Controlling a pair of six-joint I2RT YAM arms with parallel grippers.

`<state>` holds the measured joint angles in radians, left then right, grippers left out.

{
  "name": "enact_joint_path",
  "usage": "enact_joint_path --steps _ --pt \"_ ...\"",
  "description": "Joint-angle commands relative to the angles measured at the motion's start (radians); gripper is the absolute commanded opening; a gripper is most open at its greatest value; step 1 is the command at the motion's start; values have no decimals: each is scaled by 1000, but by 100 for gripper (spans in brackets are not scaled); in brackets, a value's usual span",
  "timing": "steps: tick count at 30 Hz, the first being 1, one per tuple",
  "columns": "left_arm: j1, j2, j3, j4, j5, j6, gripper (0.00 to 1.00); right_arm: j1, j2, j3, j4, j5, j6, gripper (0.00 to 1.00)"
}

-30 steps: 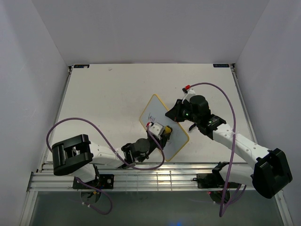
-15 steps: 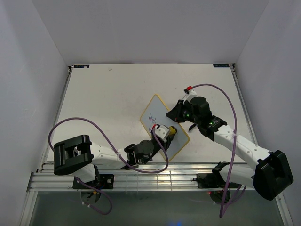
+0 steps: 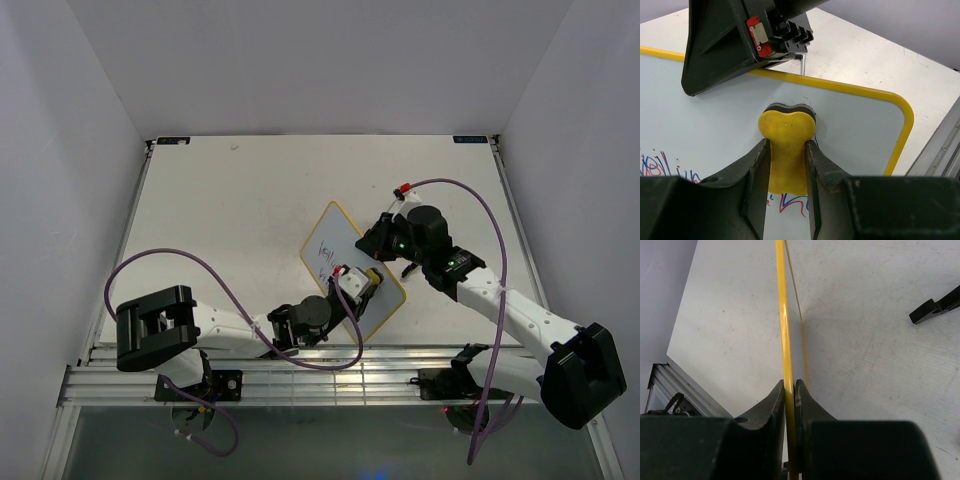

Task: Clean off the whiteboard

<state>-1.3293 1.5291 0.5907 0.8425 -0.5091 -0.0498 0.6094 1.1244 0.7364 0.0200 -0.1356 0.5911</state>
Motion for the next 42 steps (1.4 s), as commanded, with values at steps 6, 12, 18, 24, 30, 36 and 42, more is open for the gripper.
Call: enact_joint_path --steps 6,12,18,24,30,36,42 --pt "-61 66 64 -71 259 36 11 62 -17 37 89 -159 154 8" --pt "-85 94 61 -117 339 25 6 59 -3 63 69 -151 118 8" --pt "-88 62 6 -123 267 -36 6 47 12 74 67 -131 101 8" --pt "-70 -41 -67 -146 11 -179 6 43 5 66 57 -53 52 8" --pt "-54 -187 -163 -160 -89 -261 6 30 5 69 43 10 4 8" --pt "31 -325 -203 -291 -144 -376 6 18 9 75 40 -11 -39 8" --pt "255 -444 -227 -399 -7 -515 6 16 -1 72 35 -68 -59 8"
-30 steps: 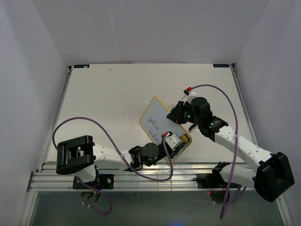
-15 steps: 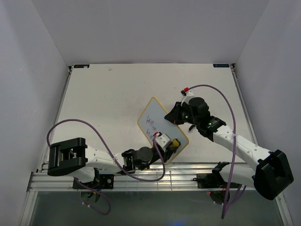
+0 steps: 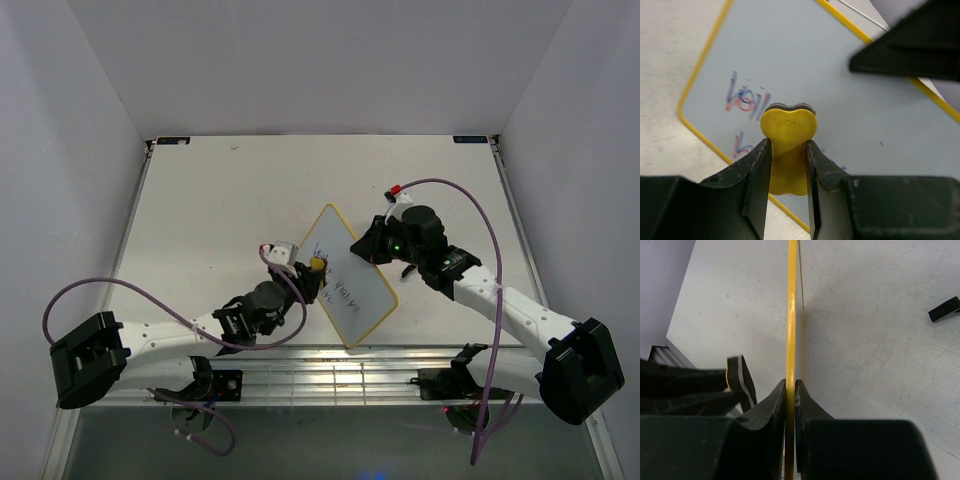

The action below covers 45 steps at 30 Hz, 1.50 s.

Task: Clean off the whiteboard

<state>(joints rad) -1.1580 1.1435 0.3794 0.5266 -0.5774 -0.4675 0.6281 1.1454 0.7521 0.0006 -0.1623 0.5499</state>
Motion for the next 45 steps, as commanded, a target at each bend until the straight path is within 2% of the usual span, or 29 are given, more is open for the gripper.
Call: enact_joint_path --steps 1,7,10,13,19,26,35,45 --pt "149 -65 -13 -92 112 -106 6 -2 -27 56 50 -45 -21 8" --pt "401 -4 38 -71 341 -126 4 -4 -53 49 26 -98 -44 8" --pt "483 73 32 50 396 -60 2 -4 -64 44 16 -111 -42 8" --pt "515 134 6 215 478 21 2 -5 -73 43 10 -129 -39 8" --pt "517 258 -3 421 542 136 2 -18 -96 33 7 -163 8 8" --pt "517 346 -79 608 562 133 4 -33 -108 39 10 -157 53 8" --pt "497 441 -79 667 631 119 4 -33 -75 39 35 -189 61 8" --pt "367 518 -56 704 594 116 4 -33 -58 24 -35 -132 -25 8"
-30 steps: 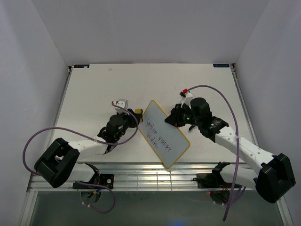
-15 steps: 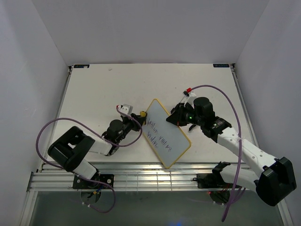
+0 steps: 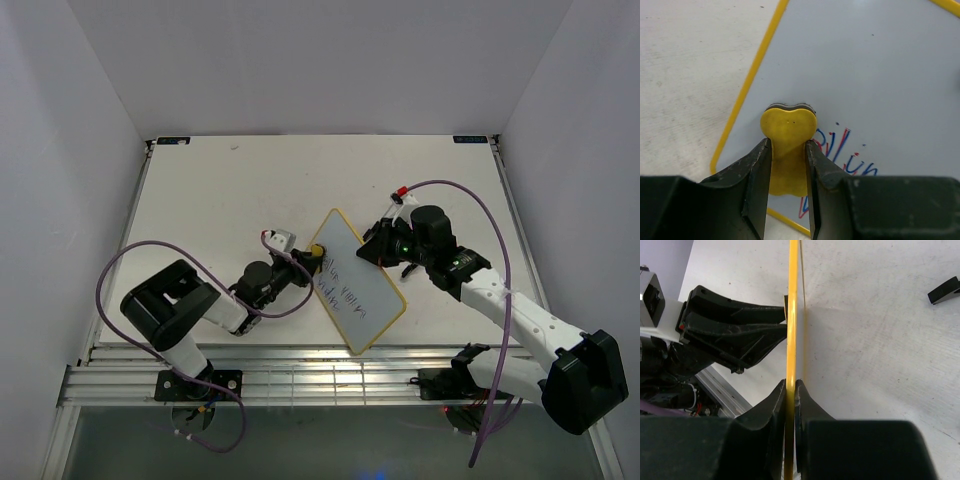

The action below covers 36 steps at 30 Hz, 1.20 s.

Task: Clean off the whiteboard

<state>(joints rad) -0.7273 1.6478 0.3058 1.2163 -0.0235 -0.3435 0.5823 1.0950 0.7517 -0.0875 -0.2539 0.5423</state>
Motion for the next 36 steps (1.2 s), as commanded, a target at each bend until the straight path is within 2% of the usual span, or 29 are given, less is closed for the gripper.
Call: enact_joint_path --steps 1,12,18,20,29,36 --pt "-75 26 19 14 39 -9 4 13 -7 20 46 -35 -22 8" --pt "-230 86 101 14 -12 -2 5 13 11 -35 68 -68 -22 8" --pt "-254 118 122 6 -44 -15 5 13 14 -51 104 -107 -4 8" --pt "-242 110 119 -21 -70 -28 6 13 23 -52 98 -110 -11 8" --pt "-37 73 79 -72 -79 -110 5 13 62 -39 16 -102 -103 8" --pt "80 109 148 -92 -21 -86 5 13 105 -32 -14 -151 -146 8"
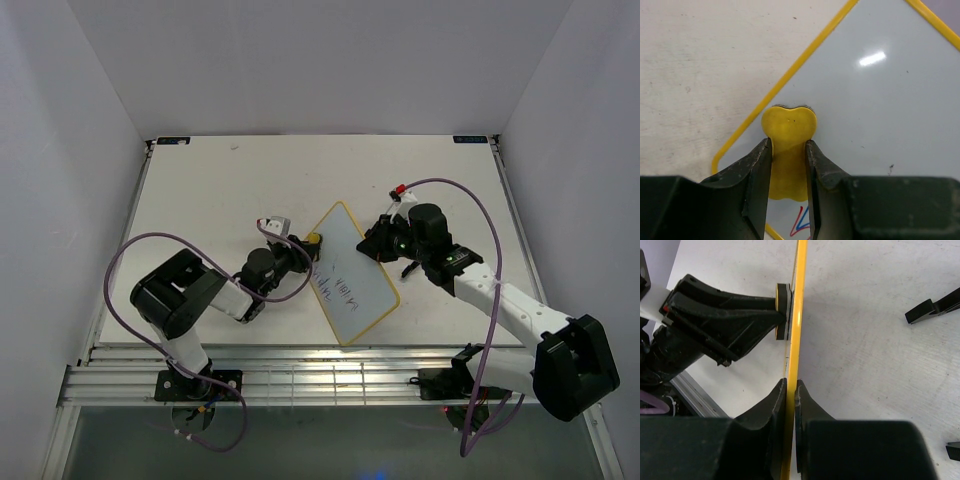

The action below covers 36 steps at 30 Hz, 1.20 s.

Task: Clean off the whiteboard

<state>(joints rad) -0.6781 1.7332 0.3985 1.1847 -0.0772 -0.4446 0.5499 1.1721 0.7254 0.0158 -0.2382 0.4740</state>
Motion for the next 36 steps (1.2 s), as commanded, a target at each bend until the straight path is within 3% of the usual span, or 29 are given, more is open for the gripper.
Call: enact_joint_path --steps 1,10,15,36 --pt "35 32 66 -63 37 17 5 45 29 -6 -113 -170 -77 8" --pt "-20 55 40 33 143 67 3 45 38 28 -73 -148 -8 8" --pt "-156 32 7 52 93 112 3 44 43 54 -66 -76 35 8" --pt "-422 146 -1 150 -70 125 1 -1 152 138 39 -82 146 8"
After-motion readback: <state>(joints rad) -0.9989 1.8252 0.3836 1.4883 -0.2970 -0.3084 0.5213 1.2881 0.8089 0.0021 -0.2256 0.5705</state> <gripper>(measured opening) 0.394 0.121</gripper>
